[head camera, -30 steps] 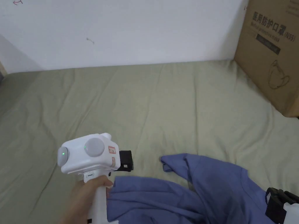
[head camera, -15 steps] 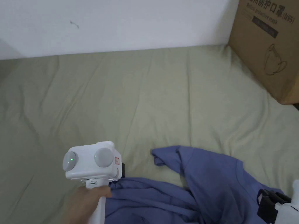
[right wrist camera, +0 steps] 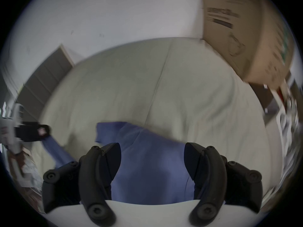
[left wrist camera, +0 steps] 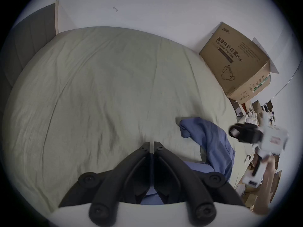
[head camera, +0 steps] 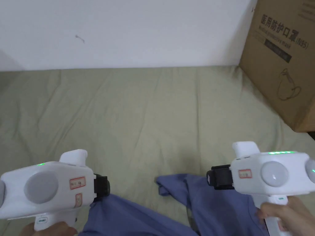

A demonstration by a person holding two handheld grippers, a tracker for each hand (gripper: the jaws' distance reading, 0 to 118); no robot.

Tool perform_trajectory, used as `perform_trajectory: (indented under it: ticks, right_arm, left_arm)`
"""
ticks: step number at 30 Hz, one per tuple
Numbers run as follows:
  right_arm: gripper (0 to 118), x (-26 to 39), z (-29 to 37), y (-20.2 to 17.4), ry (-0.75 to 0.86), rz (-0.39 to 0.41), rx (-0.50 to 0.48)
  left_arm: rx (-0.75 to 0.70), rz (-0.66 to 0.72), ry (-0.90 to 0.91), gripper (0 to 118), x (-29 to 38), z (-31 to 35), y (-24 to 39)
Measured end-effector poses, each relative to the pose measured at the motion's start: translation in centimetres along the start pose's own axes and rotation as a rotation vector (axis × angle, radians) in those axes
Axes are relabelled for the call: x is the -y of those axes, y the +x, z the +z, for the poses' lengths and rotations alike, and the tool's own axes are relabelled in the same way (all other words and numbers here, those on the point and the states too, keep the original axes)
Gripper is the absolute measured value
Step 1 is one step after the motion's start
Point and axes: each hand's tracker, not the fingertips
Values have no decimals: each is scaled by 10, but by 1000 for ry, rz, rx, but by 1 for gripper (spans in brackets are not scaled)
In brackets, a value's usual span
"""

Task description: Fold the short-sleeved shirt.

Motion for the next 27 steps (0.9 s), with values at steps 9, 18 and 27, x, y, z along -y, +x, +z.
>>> perform_trajectory:
  ticks: [9,18,27]
  right_arm:
    - [76,-24,-97,0,-293,91,-43]
    - [6,-21,-70,-21,-236,241,85]
    - [6,-90,89,42,46,50,137]
  left_arm:
    - [-30,-19,-1,2,5,5,-16]
    - [-53,-3,25,2,-8,25,-27]
    - [-143,-56,91,2,-53,69,-27]
